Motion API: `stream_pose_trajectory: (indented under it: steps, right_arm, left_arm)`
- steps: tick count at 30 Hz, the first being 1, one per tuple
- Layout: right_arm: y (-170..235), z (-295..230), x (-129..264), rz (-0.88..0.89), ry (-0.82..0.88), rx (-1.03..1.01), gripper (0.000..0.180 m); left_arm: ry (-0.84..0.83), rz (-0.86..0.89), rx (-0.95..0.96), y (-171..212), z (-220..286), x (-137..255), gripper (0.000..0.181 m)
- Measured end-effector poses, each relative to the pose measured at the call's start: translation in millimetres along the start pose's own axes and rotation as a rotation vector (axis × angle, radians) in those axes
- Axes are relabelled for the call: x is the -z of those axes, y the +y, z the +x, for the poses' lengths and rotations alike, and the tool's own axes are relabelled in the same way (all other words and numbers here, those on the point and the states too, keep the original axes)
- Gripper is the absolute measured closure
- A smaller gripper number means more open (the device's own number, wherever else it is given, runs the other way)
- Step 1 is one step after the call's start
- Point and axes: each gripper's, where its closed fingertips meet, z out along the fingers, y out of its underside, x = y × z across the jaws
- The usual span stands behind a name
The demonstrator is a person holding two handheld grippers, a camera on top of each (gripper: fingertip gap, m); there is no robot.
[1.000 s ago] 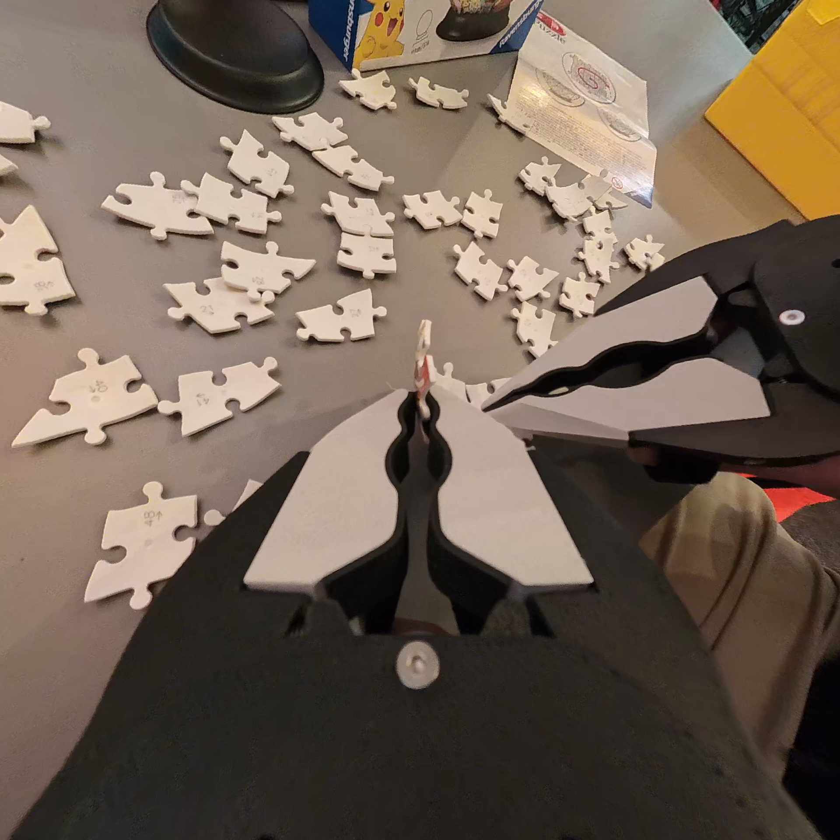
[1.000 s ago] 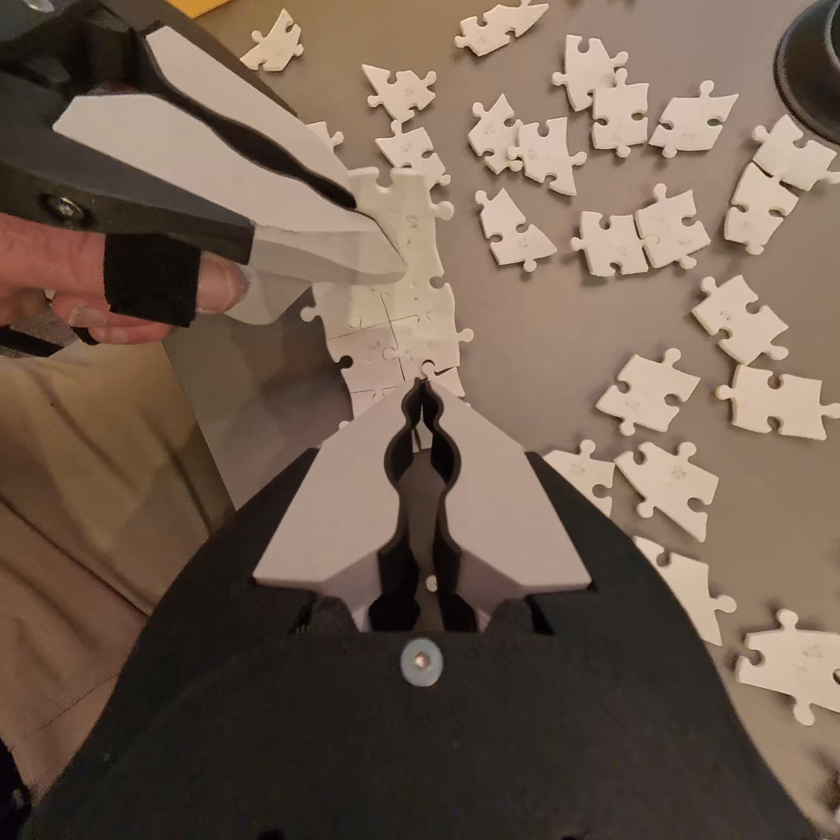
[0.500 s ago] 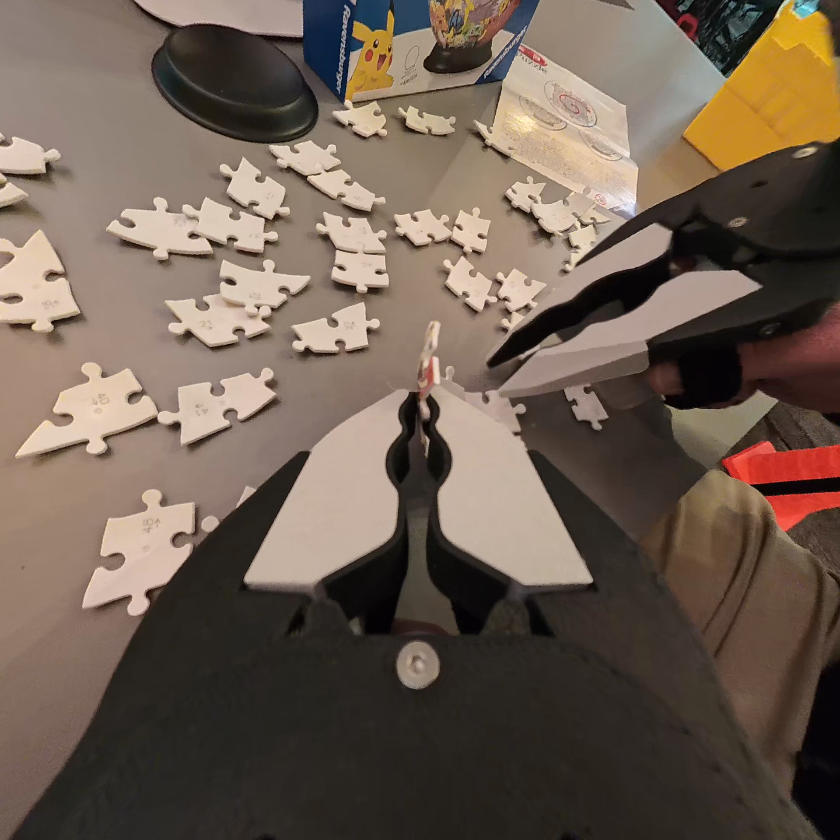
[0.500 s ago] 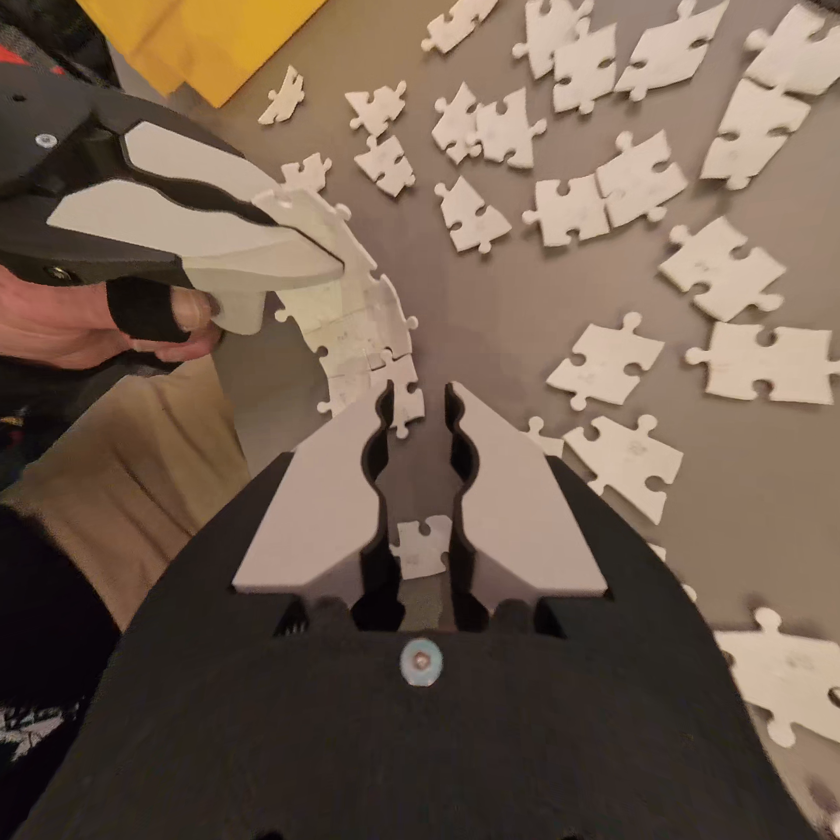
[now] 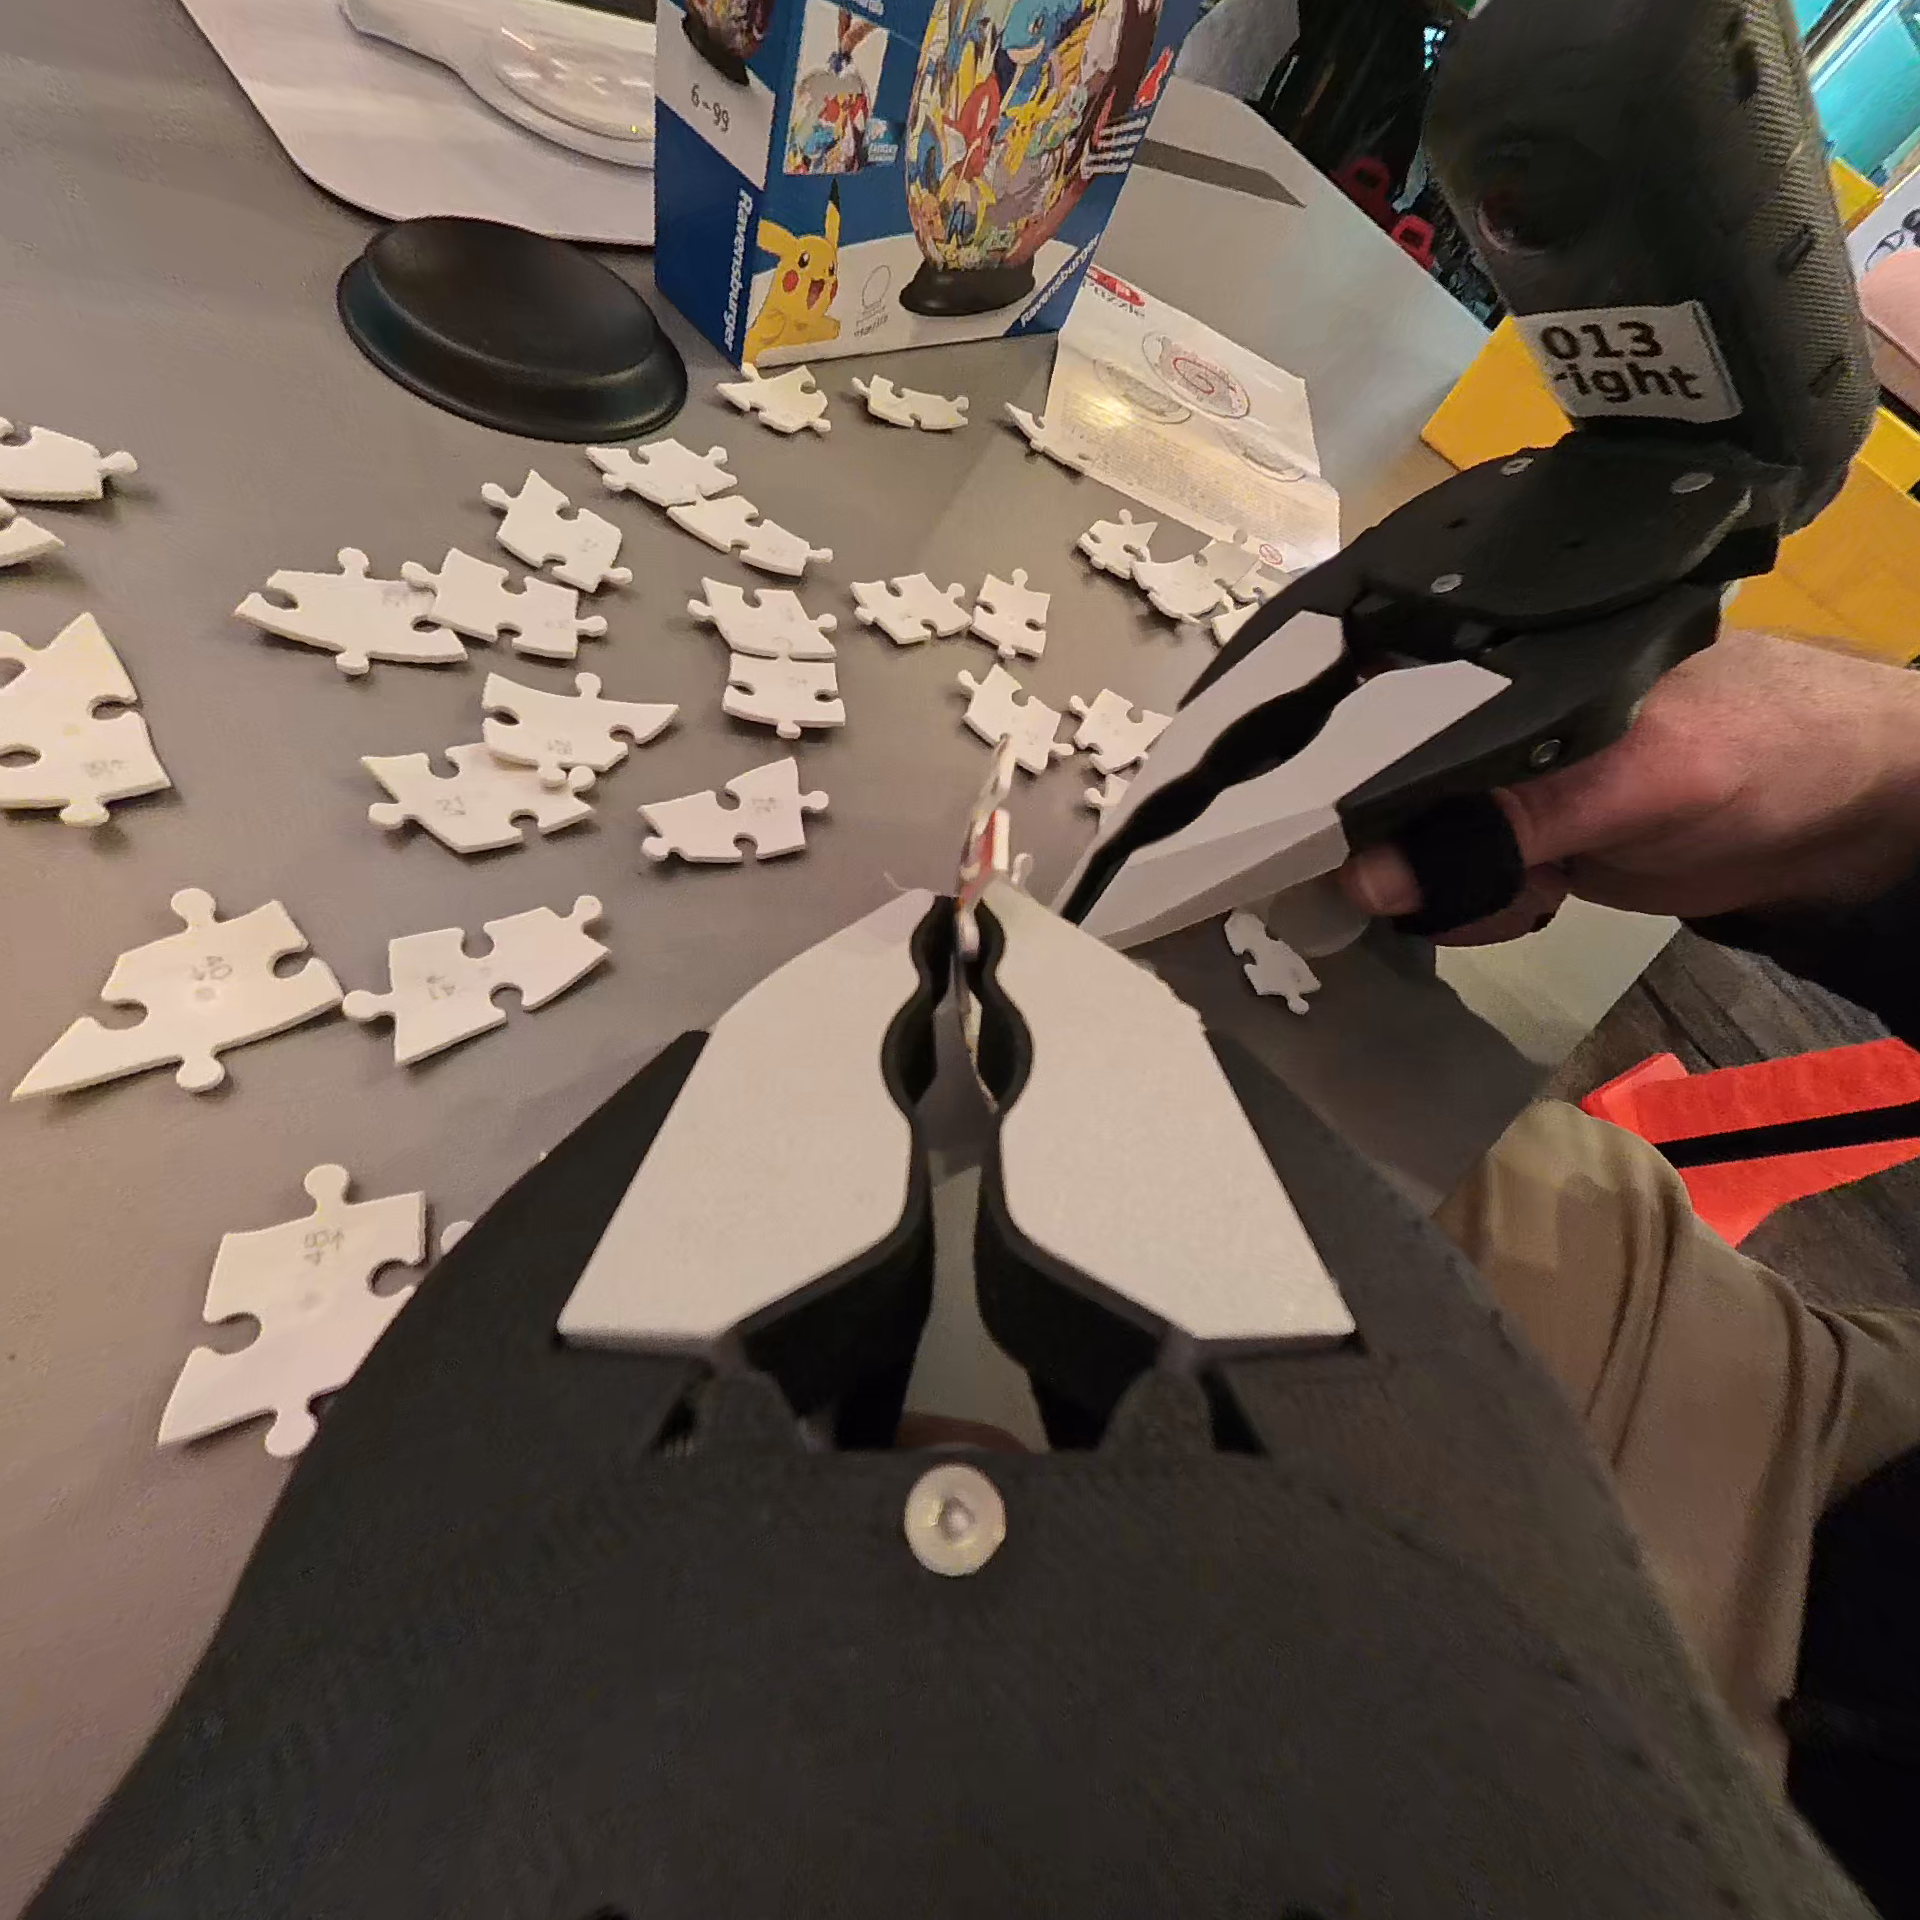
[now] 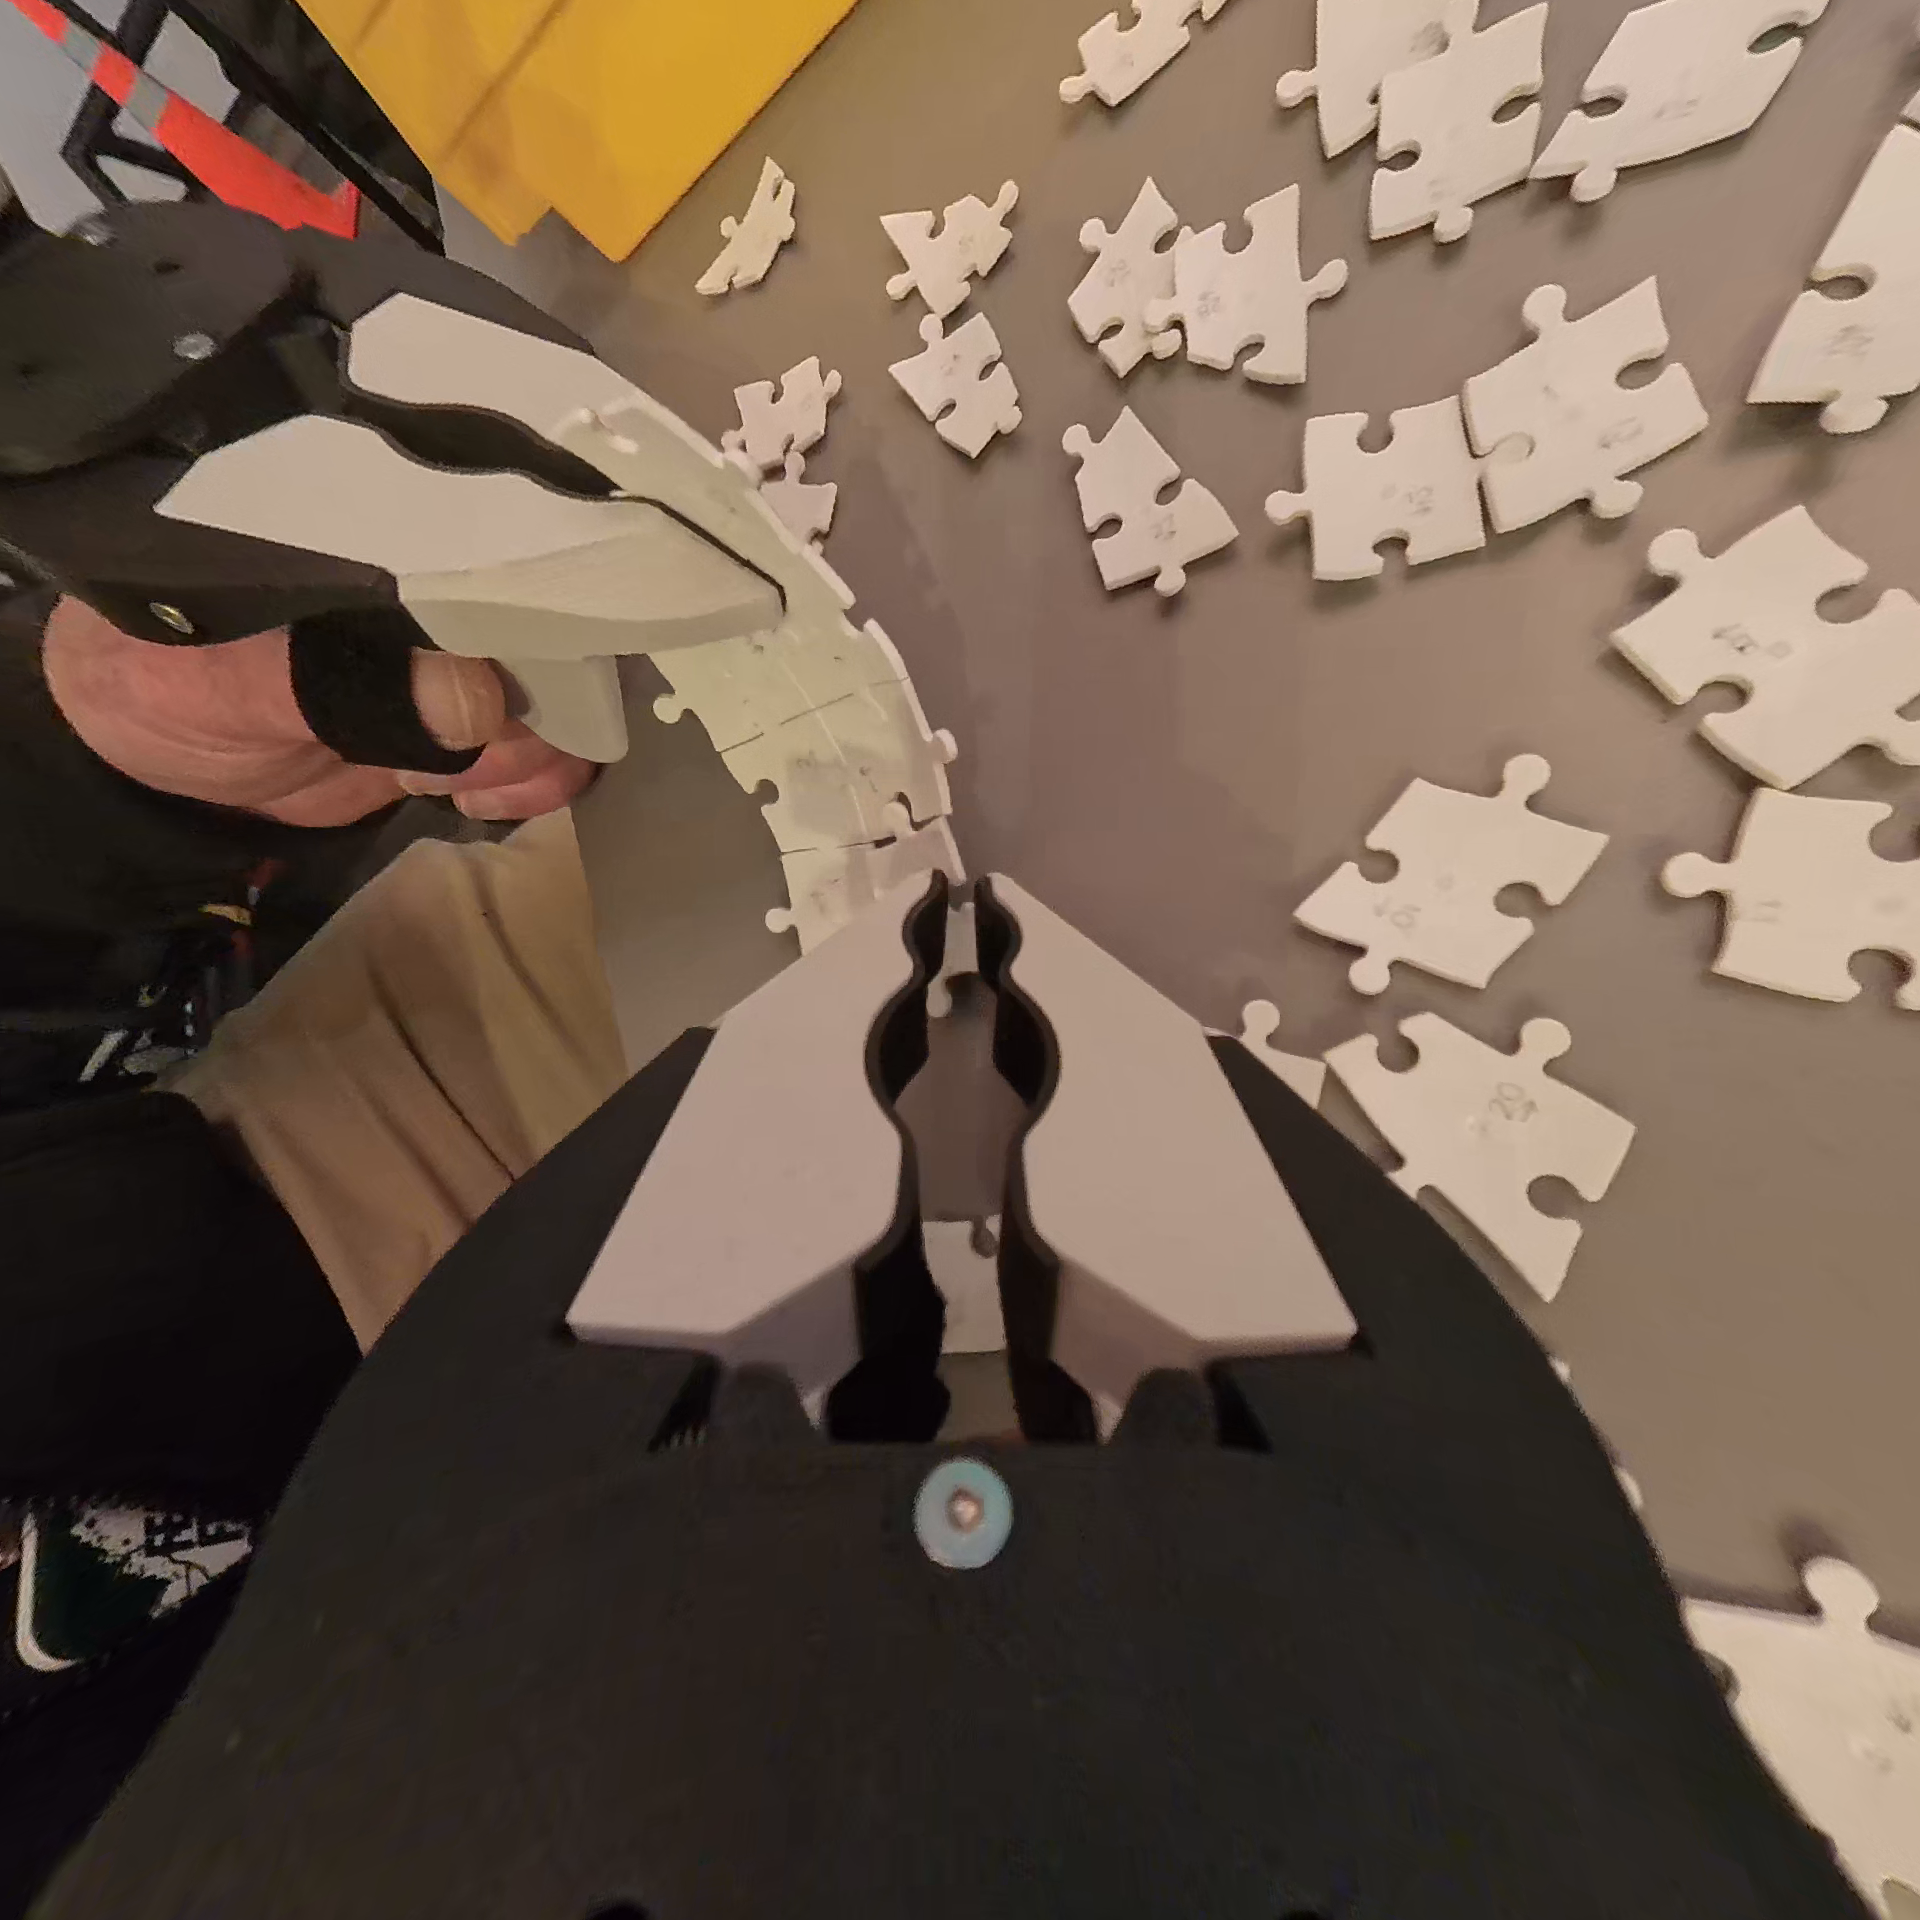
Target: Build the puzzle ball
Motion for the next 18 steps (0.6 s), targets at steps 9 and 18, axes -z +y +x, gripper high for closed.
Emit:
stream_pose_trajectory:
  steps: [9, 18]
  right_arm:
    - [-5, -6, 9, 0.052, -0.025, -0.038, 0.18]
    - [-9, -3, 28, 0.11, 0.006, -0.083, 0.18]
  left_arm:
    - [0.001, 0.023, 0.024, -4, -1, 0, 0.178]
    - [-0.007, 0.043, 0.083, -8, -11, 5, 0.178]
